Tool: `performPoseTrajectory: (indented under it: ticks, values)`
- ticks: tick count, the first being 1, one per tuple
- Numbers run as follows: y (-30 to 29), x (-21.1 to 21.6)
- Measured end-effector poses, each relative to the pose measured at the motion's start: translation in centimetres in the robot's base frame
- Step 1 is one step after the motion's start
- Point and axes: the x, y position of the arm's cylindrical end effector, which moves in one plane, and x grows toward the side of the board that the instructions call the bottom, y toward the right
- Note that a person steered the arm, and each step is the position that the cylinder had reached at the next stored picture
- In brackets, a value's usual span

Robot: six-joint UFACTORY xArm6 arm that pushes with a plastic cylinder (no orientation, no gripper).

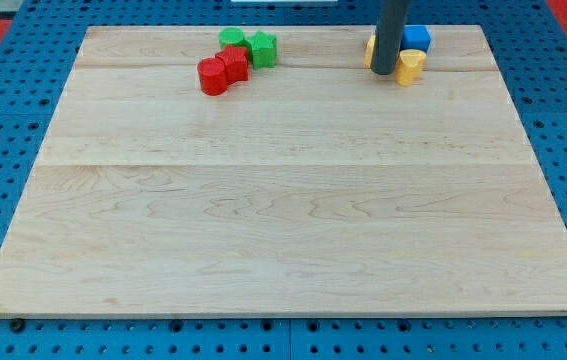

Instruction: Push the yellow blocks into blue blocks

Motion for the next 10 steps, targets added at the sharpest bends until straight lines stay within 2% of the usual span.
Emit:
performPoseTrajectory:
  ticks: [10]
  values:
    - [-1.8, -1.4]
